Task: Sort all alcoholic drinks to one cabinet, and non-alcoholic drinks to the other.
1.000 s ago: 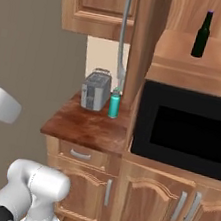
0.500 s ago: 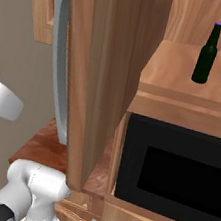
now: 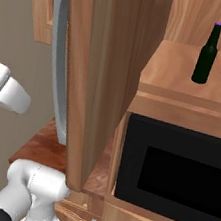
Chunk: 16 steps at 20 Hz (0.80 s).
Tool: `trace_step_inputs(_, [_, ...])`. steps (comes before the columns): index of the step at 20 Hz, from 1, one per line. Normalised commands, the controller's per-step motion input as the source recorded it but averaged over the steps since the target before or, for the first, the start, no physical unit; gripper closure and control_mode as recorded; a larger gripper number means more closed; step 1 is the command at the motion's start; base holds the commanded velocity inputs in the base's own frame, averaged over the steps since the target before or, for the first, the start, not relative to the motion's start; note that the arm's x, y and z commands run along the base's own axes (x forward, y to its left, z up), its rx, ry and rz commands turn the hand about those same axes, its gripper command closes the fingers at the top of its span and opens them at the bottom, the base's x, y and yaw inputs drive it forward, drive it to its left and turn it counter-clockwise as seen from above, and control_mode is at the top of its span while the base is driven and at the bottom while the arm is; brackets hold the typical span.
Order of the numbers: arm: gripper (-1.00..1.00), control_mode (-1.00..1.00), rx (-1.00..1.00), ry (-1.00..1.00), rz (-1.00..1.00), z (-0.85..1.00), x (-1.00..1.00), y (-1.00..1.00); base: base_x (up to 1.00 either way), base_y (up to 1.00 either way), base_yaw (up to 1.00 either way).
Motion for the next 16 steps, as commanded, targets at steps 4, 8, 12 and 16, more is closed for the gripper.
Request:
trace_step_inputs(4, [-1.0, -1.0, 0.0, 0.0, 0.0, -0.61, 0.84, 0.11, 0.0, 0.0, 0.0])
trace_step_inputs(8, [-1.0, -1.0, 0.0, 0.0, 0.01, -0.51, 0.84, -0.02, 0.0, 0.0, 0.0])
trace_step_inputs(12, [-1.0, -1.0, 0.0, -0.01, 0.04, -0.48, 0.67, -0.1, 0.0, 0.0, 0.0])
trace_step_inputs(16, [-1.0, -1.0, 0.0, -0.05, 0.01, -0.43, 0.52, -0.12, 0.0, 0.0, 0.0])
